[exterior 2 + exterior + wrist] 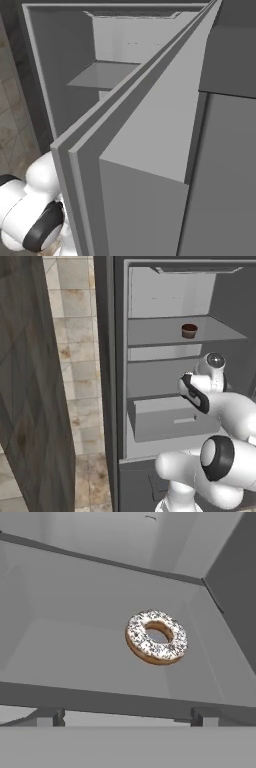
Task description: Take the cupcake and donut from the fridge and place them on the empty tray on the dining counter.
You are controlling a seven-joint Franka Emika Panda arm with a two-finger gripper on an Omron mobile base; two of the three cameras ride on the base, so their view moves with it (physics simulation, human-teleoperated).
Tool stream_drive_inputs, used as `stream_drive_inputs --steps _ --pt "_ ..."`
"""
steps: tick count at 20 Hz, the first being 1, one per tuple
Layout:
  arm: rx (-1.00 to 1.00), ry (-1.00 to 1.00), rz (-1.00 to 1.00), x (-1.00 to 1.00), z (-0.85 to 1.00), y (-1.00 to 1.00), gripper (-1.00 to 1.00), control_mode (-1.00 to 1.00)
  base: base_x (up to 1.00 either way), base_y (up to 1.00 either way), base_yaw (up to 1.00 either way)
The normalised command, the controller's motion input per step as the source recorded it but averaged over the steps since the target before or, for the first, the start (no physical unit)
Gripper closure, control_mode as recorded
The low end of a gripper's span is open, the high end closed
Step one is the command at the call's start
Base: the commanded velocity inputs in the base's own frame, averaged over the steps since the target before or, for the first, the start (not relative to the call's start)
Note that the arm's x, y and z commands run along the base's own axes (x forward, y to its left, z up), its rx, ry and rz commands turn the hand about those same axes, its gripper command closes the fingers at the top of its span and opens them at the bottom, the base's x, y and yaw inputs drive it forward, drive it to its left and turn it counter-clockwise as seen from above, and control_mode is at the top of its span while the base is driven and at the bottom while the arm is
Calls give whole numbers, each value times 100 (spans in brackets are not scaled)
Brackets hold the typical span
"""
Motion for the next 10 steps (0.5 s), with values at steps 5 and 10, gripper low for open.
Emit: stream_drive_inputs --steps 5,10 --pt "0 0 0 29 -11 -20 -100 -100 0 0 0" --pt "0 0 0 27 -19 -8 -100 -100 0 0 0"
